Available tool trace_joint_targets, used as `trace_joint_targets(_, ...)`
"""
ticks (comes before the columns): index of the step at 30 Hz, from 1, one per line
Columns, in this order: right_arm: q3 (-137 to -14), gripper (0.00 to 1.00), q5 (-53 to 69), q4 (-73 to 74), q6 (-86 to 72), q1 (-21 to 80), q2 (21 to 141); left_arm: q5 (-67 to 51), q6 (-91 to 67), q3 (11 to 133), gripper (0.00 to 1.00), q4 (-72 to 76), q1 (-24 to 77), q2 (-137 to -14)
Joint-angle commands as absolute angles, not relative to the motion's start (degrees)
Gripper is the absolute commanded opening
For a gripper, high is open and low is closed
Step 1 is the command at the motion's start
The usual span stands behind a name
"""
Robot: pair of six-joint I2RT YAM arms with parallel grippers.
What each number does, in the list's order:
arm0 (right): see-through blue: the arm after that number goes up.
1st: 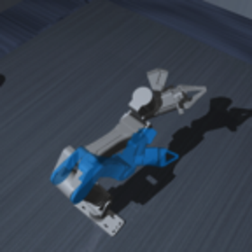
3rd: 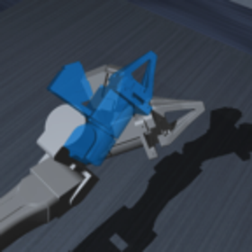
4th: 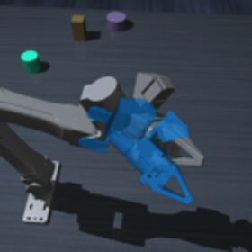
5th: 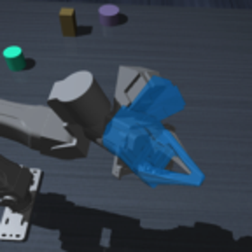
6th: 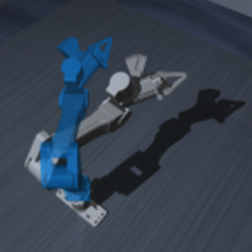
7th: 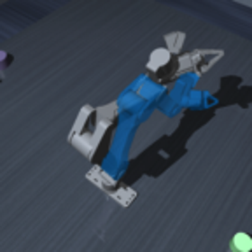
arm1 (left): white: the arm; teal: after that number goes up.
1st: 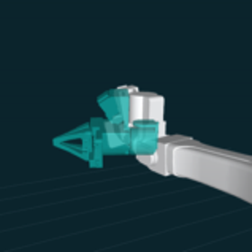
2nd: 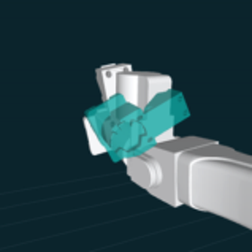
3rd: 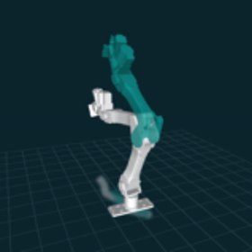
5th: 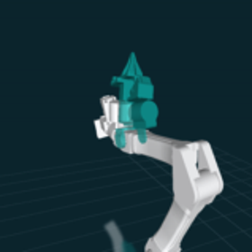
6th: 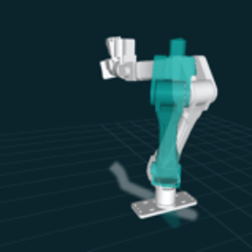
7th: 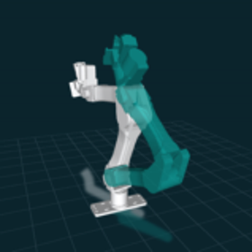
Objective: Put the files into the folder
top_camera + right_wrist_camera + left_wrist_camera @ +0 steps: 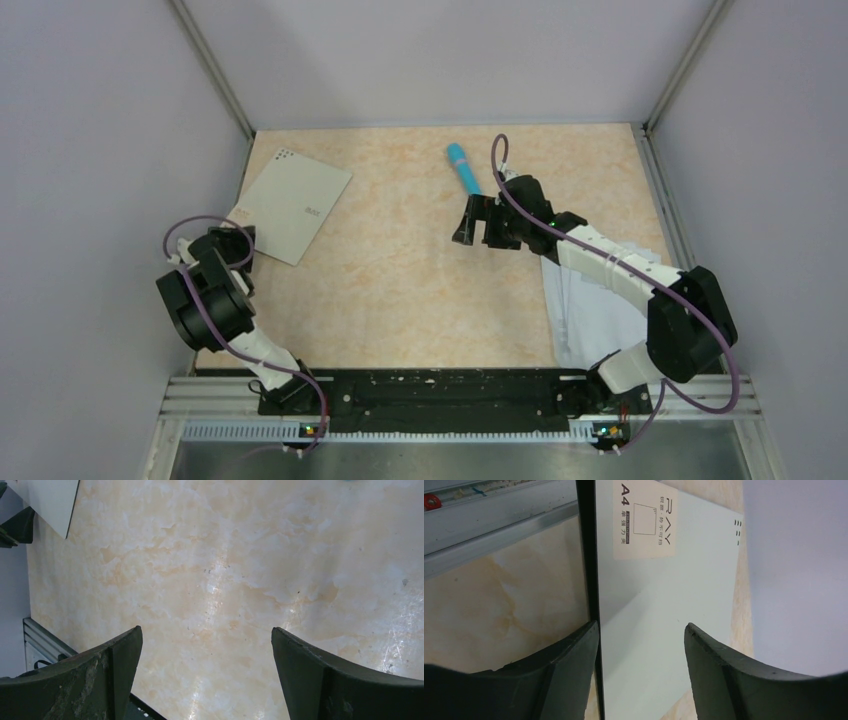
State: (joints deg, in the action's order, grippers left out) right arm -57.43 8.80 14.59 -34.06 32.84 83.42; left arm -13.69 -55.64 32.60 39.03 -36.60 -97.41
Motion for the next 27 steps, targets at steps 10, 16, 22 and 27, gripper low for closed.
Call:
trace_joint_targets(10,-59.67,0.98,9.52,12.89,-33.42,32.70,84.08,-14.82,-56.17,32.67,0.68,41.61,-36.31,-96.34)
trace_joint_targets(16,-59.68,0.98,9.49,12.92,-33.44,32.64,84.10,-14.55,-56.49,33.81,0.67,40.72,-35.93,-98.48)
trace_joint_targets(22,-59.75,0.98,9.50,12.92,-33.64,32.70,83.96,-15.36,-57.47,34.42,0.65,41.52,-35.73,-99.59)
trace_joint_targets(27,-59.56,0.98,9.46,12.87,-33.75,32.69,83.80,-15.37,-57.85,35.05,0.62,40.92,-35.43,-100.42)
